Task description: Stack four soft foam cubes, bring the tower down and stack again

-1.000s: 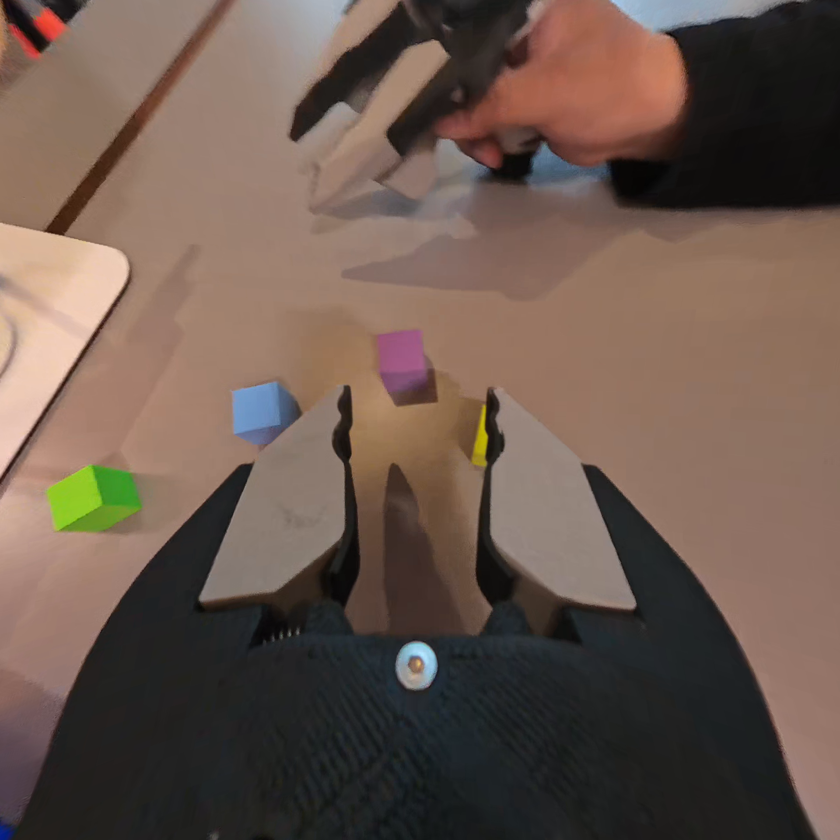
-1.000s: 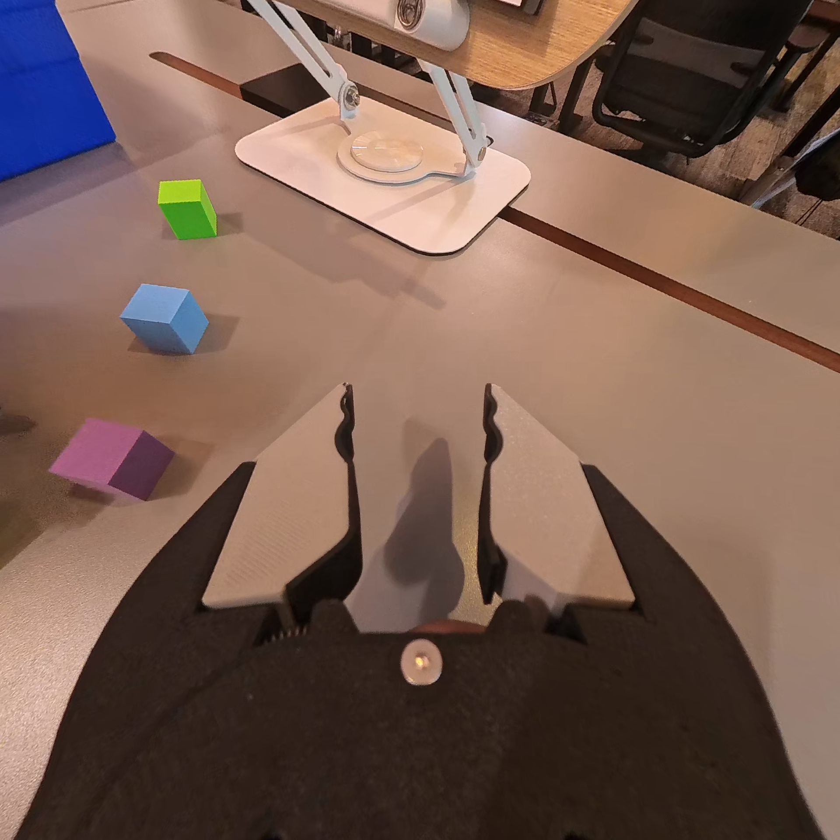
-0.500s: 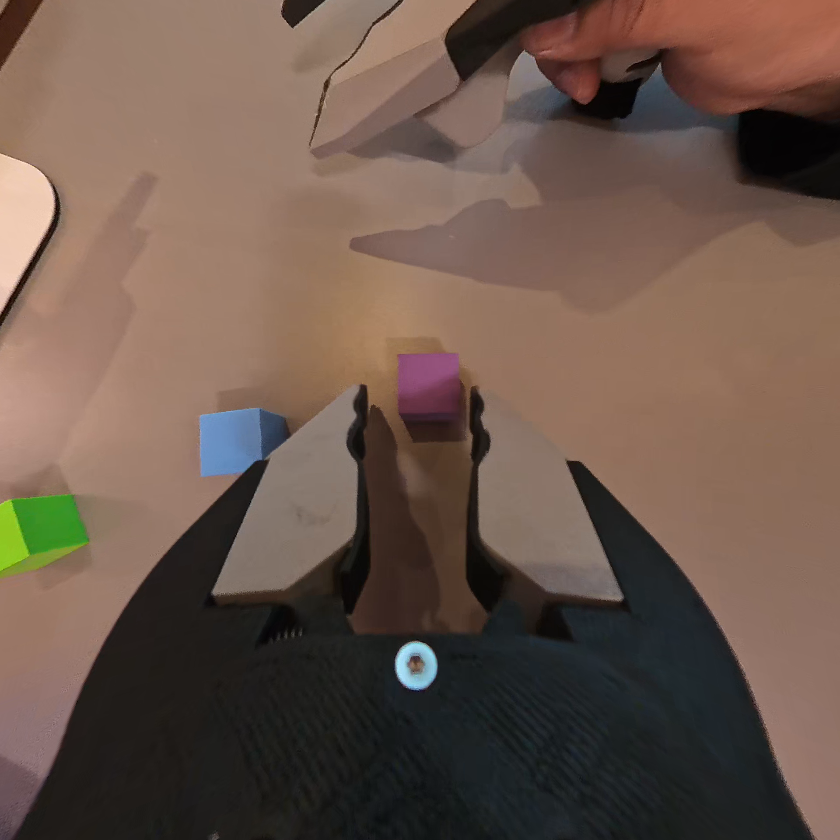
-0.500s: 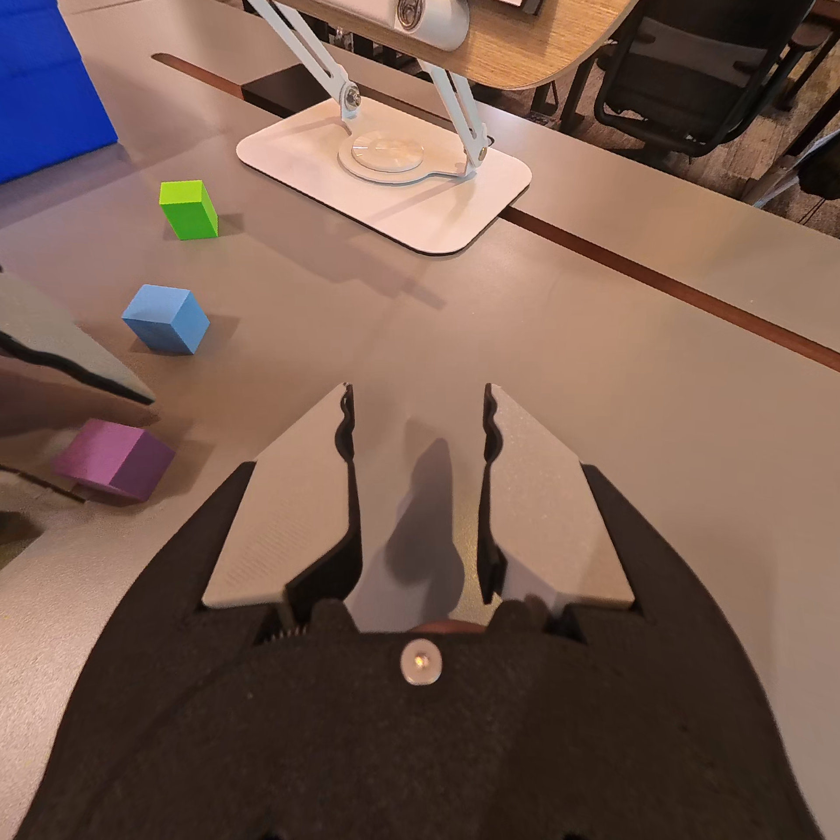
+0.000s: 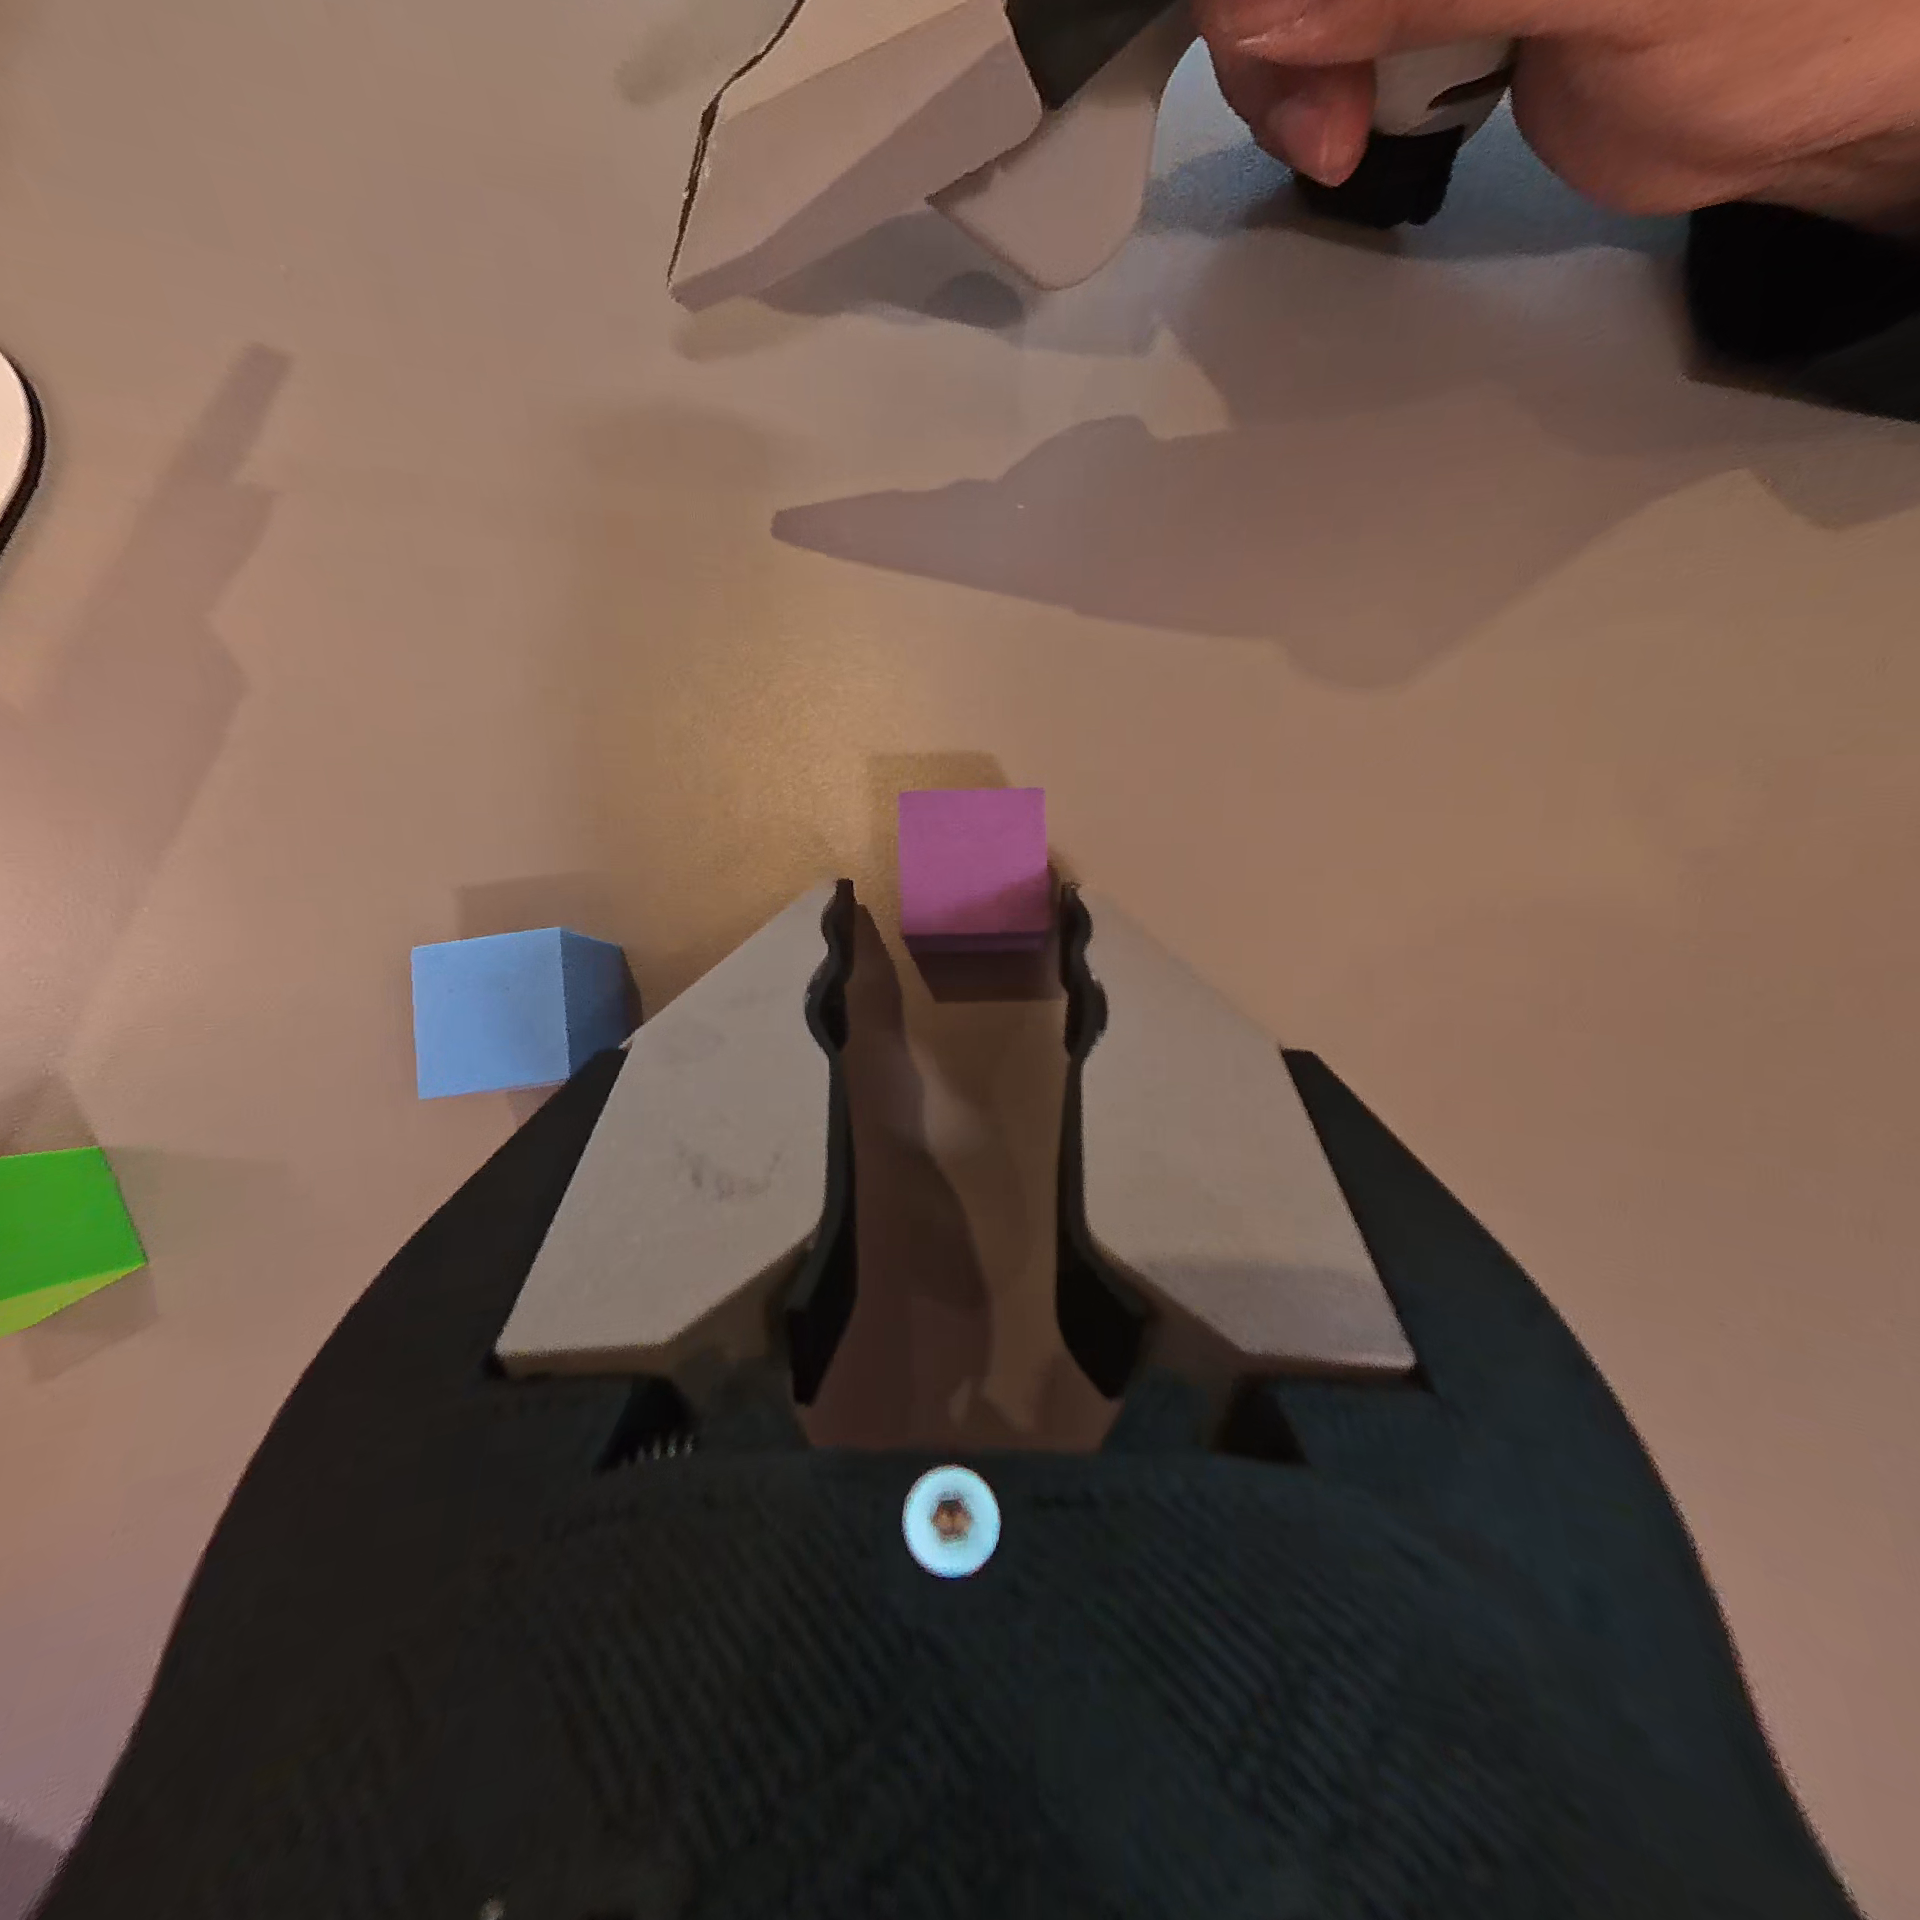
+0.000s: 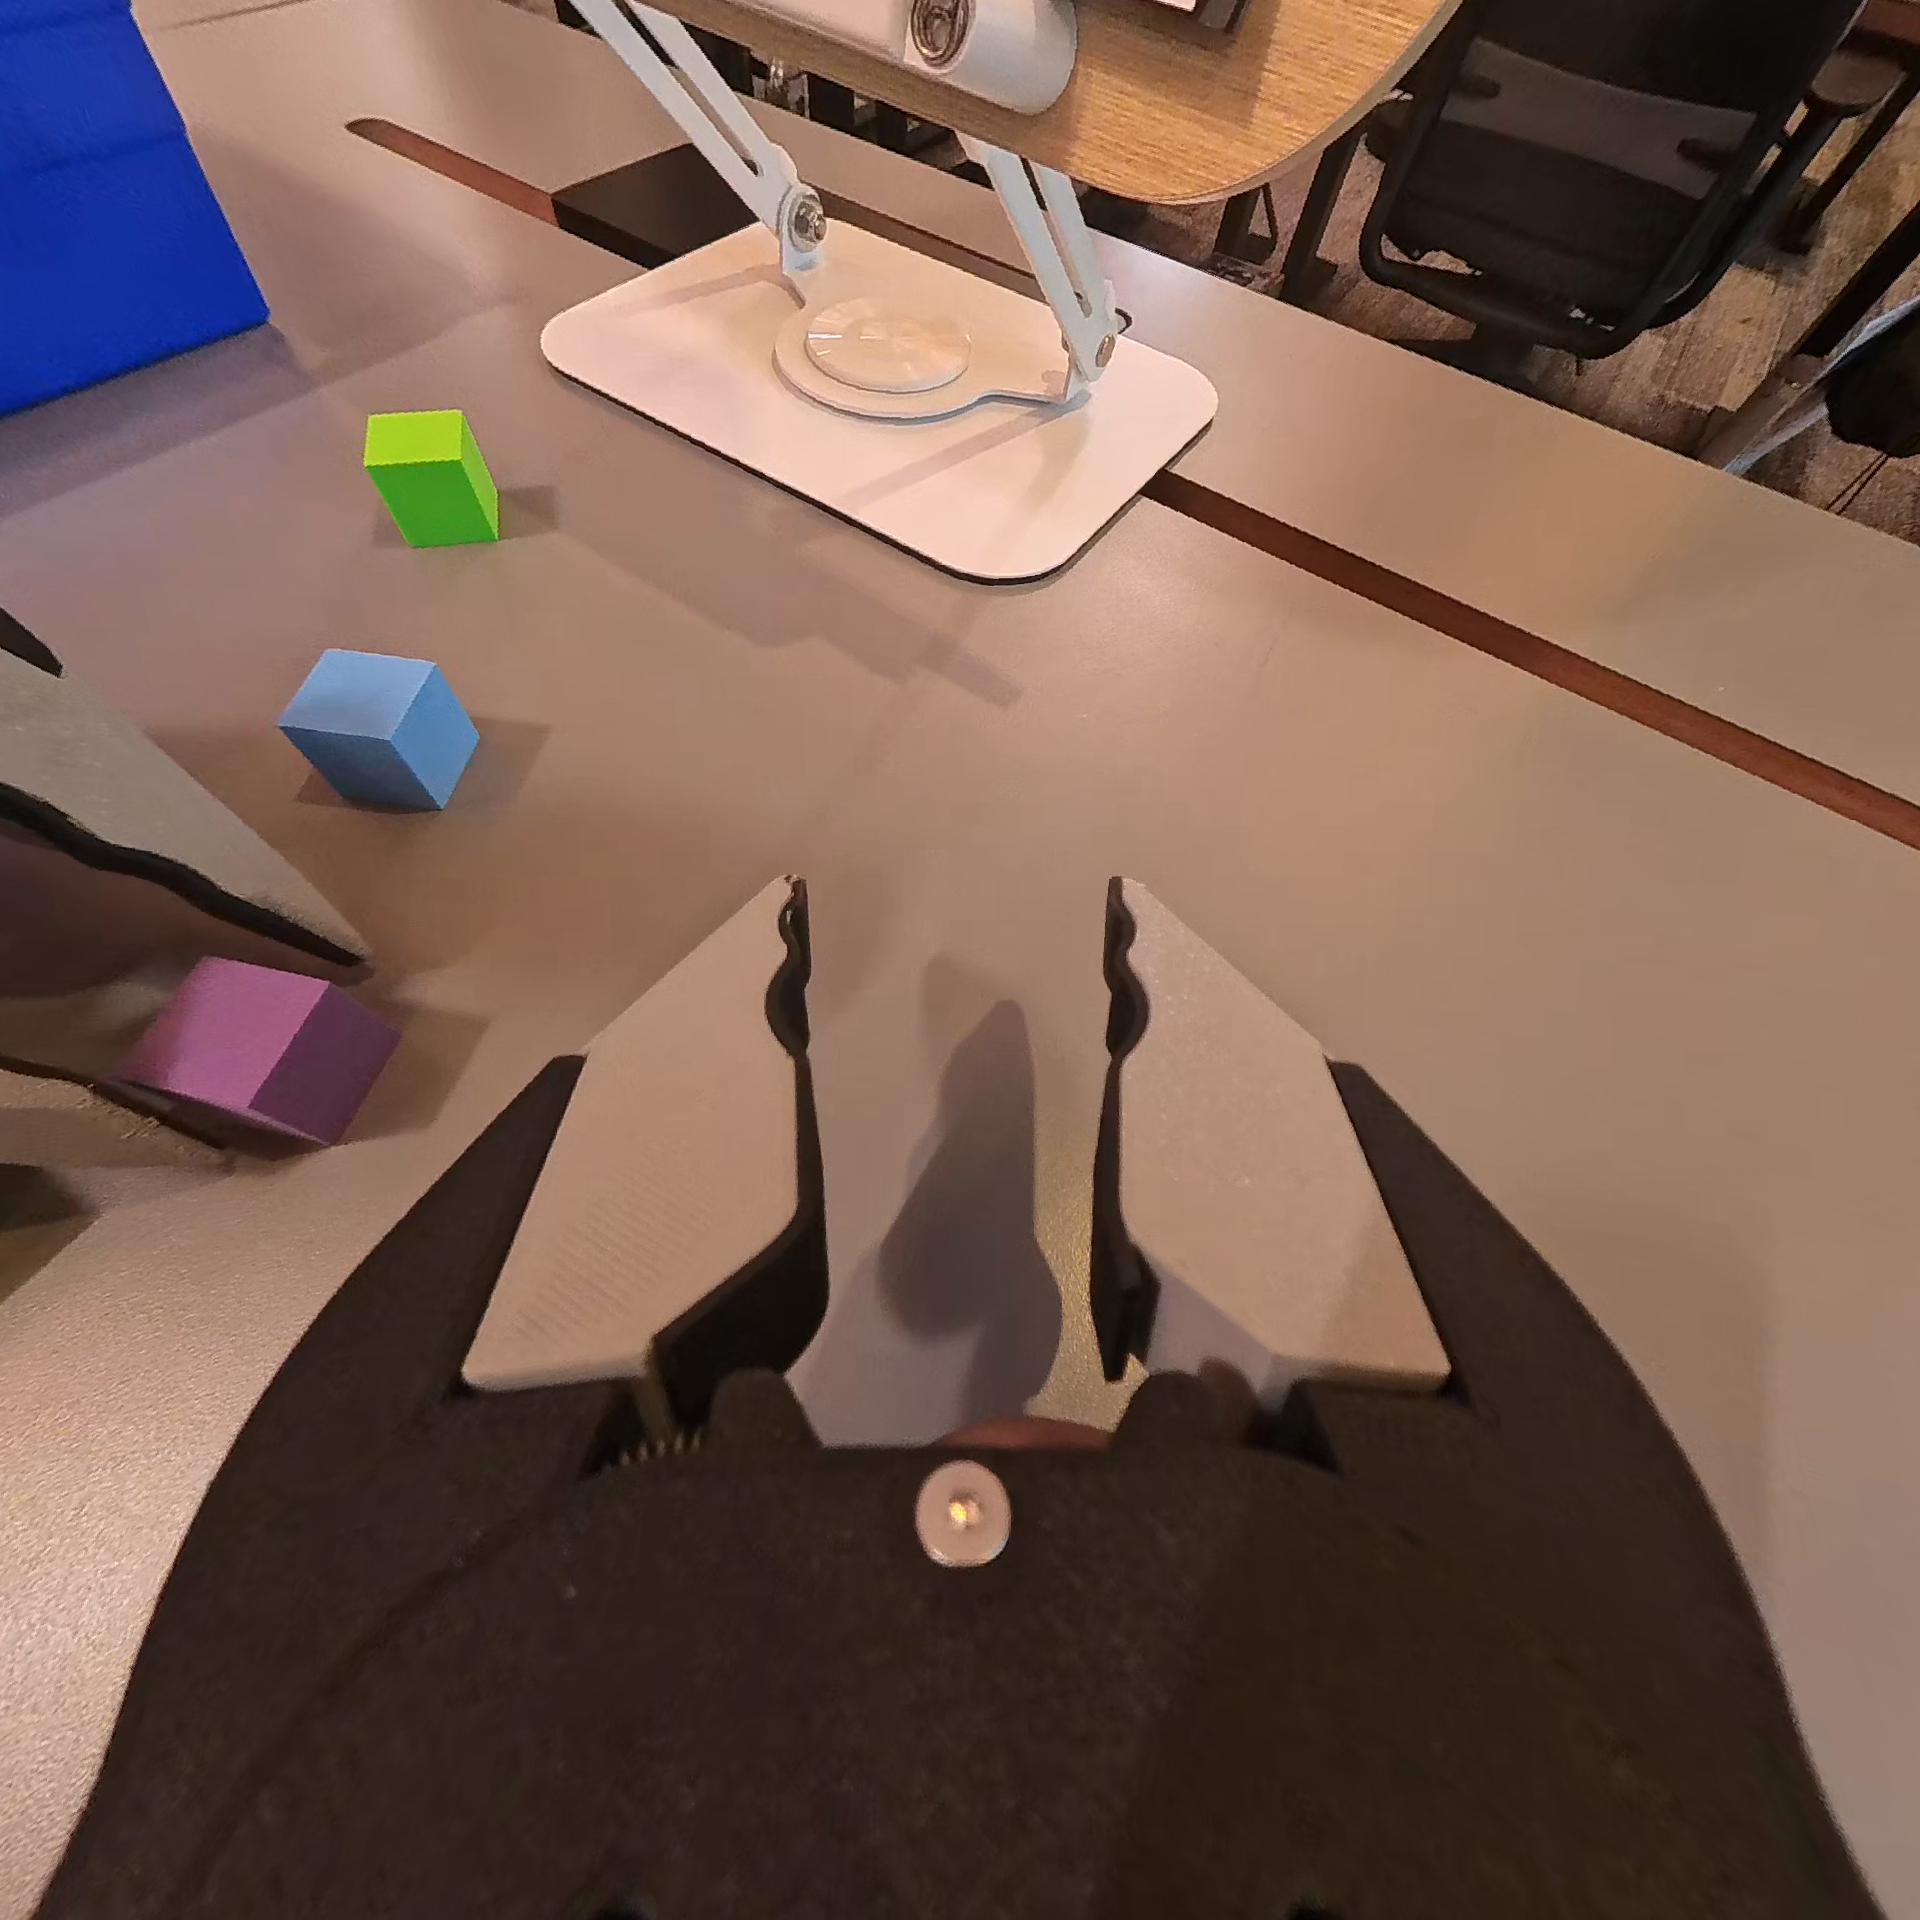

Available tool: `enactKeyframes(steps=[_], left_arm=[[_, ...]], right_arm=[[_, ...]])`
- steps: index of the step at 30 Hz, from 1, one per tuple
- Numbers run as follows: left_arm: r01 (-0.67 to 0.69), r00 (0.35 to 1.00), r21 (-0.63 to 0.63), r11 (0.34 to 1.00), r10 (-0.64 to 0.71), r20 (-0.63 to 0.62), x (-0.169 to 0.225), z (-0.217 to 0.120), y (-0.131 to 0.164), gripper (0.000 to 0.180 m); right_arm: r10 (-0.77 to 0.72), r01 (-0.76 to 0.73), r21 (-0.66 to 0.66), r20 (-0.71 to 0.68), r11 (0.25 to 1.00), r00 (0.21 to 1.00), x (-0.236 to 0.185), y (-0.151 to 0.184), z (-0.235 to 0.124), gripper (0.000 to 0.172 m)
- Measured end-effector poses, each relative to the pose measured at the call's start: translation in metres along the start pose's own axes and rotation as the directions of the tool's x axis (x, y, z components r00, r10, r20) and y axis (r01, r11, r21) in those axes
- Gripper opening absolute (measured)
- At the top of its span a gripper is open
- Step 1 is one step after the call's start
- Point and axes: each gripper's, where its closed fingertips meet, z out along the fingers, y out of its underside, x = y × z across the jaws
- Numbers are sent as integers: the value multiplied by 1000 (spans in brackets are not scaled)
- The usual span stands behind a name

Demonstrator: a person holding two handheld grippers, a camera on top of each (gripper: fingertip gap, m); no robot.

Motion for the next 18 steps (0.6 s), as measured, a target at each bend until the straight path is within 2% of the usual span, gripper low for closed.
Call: enactKeyframes(steps=[8, 18], left_arm=[[-2, 1000, -8, 1000, 2, -4, 1, -1, -2, 32], [-1, 1000, -148, 989, 5, 24, -6, -3, 1, 38]], right_arm=[[-2, 2, -3, 2, 1000, 1000, 0, 0, 0, 54], [-4, 4, -6, 5, 1000, 1000, 0, 1, 1, 54]])
